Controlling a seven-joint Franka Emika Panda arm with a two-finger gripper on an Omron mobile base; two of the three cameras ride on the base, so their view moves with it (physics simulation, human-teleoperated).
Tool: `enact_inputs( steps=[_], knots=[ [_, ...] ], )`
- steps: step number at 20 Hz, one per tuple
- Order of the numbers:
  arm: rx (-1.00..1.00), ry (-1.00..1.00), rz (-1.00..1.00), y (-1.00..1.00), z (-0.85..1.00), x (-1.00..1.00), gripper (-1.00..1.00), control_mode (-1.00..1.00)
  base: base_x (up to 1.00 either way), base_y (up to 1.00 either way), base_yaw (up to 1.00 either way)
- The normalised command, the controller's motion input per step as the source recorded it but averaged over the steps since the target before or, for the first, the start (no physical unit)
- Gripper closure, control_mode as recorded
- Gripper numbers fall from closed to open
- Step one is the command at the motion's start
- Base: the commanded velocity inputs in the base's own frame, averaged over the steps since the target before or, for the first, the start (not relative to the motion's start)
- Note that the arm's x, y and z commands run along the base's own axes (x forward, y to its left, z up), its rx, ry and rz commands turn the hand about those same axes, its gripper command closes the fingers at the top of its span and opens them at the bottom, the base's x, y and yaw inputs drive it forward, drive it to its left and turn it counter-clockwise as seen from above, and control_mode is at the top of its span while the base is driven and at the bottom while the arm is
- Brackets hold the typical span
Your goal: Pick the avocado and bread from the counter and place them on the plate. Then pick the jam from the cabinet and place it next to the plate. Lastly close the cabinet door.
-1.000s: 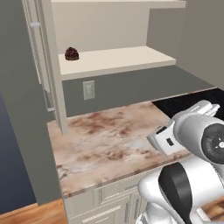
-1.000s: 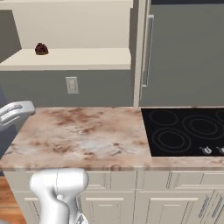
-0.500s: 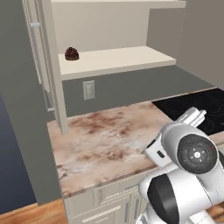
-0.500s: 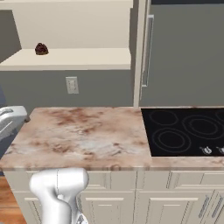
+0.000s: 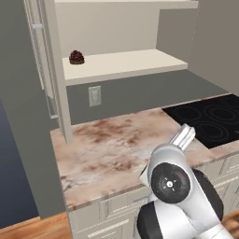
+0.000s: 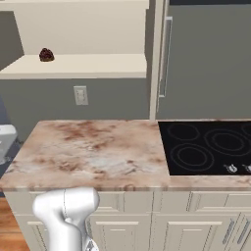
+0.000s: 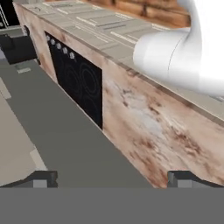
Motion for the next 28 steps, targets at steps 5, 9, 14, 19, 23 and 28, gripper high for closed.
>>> enact_inputs(
  steps=[5, 9, 14, 19, 23, 28],
  knots=[
    [-0.22, 0.0, 0.0, 0.57, -0.07, -0.03, -1.0, -1.0, 0.0, 0.0, 0.0],
    [-0.22, 0.0, 0.0, 0.6, -0.08, 0.0, -1.0, -1.0, 0.0, 0.0, 0.0],
    [-0.23, 0.0, 0.0, 0.57, -0.01, 0.0, -1.0, -1.0, 0.0, 0.0, 0.0],
    [-0.25, 0.0, 0.0, 0.54, 0.0, 0.0, -1.0, -1.0, 0.0, 0.0, 0.0],
    [-0.27, 0.0, 0.0, 0.54, -0.03, 0.0, -1.0, -1.0, 0.0, 0.0, 0.0],
    [-0.26, 0.0, 0.0, 0.47, -0.09, 0.0, -1.0, -1.0, 0.0, 0.0, 0.0]
  ],
)
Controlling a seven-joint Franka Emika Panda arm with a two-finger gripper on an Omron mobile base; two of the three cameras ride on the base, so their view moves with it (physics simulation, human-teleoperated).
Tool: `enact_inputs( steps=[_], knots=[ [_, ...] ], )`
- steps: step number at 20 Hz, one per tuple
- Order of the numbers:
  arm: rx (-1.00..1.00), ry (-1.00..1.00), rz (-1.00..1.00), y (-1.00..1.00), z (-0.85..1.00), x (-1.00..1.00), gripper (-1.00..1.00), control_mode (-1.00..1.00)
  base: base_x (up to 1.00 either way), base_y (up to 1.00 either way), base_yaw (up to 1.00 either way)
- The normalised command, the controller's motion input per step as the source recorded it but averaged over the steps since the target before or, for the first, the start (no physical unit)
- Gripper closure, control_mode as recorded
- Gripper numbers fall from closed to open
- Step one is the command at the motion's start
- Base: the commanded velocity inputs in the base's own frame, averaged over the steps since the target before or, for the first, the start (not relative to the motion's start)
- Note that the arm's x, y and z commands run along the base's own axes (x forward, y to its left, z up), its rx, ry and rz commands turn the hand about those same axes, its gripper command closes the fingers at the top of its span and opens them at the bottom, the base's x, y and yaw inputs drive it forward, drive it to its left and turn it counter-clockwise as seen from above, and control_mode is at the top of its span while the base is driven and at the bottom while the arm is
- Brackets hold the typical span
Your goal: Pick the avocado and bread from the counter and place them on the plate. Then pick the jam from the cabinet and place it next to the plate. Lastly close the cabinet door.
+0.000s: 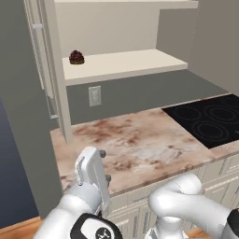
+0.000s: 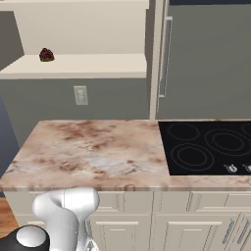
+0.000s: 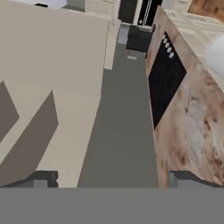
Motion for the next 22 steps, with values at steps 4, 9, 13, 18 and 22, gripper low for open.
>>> enact_inputs(
  steps=[4, 9, 13, 18, 22],
  knots=[
    [-0.24, 0.0, 0.0, 0.45, -0.14, 0.0, -1.0, -1.0, 0.0, 0.0, 0.0],
    [-0.2, 0.0, 0.0, 0.52, -0.09, 0.0, -1.0, -1.0, 0.0, 0.0, 0.0],
    [-0.12, 0.0, -0.01, 0.52, -0.02, 0.06, -1.0, -1.0, 0.0, 0.0, 0.0],
    [-0.06, 0.0, -0.03, 0.48, 0.0, 0.19, -1.0, -1.0, 0.0, 0.0, 0.0],
    [-0.05, 0.0, -0.04, 0.42, 0.0, 0.31, -1.0, -1.0, 0.0, 0.0, 0.0]
  ],
)
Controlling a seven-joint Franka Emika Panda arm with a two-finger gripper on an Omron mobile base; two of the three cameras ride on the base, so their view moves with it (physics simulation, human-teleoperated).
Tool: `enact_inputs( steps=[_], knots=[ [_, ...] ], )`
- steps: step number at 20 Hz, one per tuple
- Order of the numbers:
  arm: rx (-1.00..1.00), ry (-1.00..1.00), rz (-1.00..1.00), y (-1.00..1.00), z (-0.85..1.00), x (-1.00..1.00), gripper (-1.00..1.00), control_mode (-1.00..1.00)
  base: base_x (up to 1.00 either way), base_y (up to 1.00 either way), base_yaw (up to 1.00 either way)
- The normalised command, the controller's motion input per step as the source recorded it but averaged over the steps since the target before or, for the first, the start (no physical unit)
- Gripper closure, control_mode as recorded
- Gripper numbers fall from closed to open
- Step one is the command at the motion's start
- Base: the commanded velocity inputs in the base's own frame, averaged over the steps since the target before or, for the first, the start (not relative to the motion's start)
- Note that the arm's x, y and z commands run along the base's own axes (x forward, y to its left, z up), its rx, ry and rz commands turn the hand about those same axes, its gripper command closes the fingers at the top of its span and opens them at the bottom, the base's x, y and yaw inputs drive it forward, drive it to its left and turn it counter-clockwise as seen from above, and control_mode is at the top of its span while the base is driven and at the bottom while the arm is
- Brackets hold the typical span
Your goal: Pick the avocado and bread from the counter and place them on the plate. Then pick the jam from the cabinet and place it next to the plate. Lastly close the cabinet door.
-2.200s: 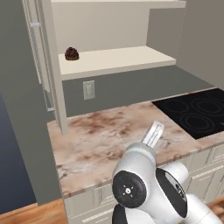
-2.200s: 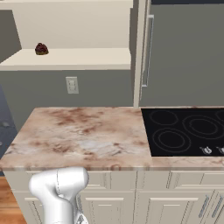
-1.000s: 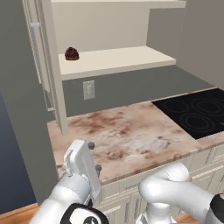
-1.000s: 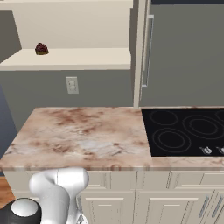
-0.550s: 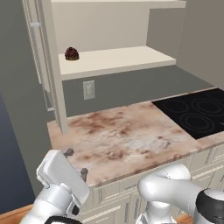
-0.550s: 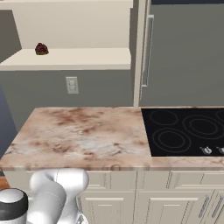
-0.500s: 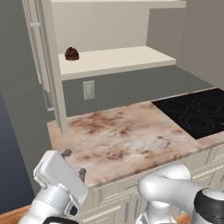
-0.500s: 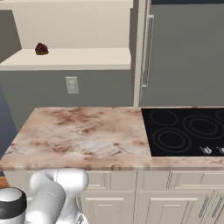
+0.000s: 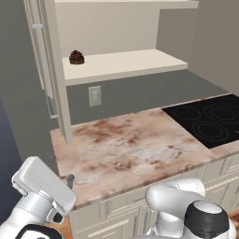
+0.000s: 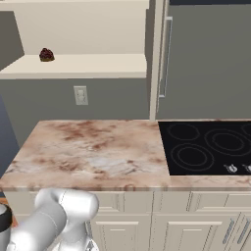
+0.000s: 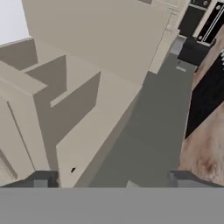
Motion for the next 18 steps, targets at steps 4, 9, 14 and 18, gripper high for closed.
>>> enact_inputs(
  steps=[4, 9, 14, 18],
  knots=[
    [-0.05, 0.0, -0.03, 0.37, 0.0, 0.36, -1.0, -1.0, 0.0, 0.0, 0.0],
    [-0.05, -0.01, 0.0, 0.22, 0.0, 0.41, -1.0, -1.0, 0.0, 0.0, 0.0],
    [-0.02, -0.02, 0.0, 0.09, 0.0, 0.4, -1.0, -1.0, 0.0, 0.0, 0.0],
    [0.0, 0.0, 0.0, 0.06, 0.01, 0.4, -1.0, -1.0, 0.0, 0.0, 0.0]
  ],
)
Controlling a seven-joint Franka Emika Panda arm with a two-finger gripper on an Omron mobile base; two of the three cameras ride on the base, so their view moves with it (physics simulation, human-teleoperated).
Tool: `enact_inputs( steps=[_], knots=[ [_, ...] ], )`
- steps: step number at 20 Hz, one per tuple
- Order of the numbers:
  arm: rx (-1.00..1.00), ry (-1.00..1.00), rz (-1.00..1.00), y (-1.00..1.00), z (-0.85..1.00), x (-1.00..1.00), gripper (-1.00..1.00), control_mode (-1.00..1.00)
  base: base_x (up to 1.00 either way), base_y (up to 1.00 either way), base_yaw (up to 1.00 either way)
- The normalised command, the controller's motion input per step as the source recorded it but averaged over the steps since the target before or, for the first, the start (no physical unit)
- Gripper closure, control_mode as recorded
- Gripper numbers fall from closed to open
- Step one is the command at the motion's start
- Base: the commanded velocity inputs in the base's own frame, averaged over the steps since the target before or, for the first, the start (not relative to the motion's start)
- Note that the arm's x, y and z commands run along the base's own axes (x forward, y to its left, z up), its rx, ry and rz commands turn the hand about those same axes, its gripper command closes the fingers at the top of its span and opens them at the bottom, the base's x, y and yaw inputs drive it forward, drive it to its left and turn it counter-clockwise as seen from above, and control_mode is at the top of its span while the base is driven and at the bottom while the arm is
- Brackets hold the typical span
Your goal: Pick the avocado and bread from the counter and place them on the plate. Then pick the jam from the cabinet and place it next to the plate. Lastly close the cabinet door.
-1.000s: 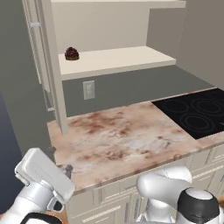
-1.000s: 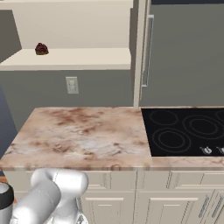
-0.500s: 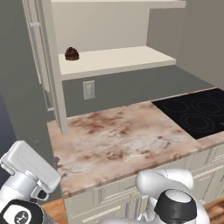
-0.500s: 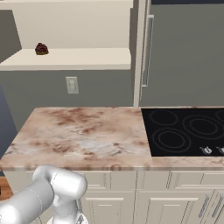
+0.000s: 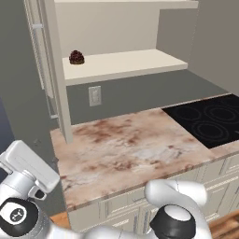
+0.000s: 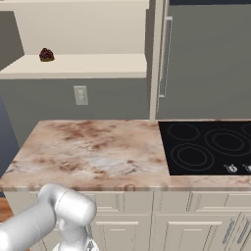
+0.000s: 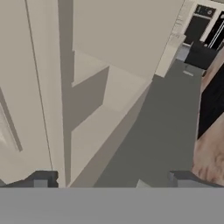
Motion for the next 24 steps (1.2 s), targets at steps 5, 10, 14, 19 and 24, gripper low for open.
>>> enact_inputs(
  steps=[5, 10, 14, 19, 24],
  knots=[
    [0.0, 0.0, 0.0, 0.09, 0.11, 0.36, -1.0, -1.0, 0.0, 0.0, 0.0],
    [0.0, -0.01, -0.02, 0.1, 0.23, 0.31, -1.0, -1.0, 0.0, 0.0, 0.0],
    [0.0, 0.0, -0.03, 0.13, 0.23, 0.25, -1.0, -1.0, 0.0, 0.0, 0.0],
    [0.0, -0.04, -0.04, 0.12, 0.32, 0.15, -1.0, -1.0, 0.0, 0.0, 0.0],
    [0.0, -0.09, -0.04, 0.08, 0.35, 0.0, -1.0, -1.0, 0.0, 0.0, 0.0]
  ],
)
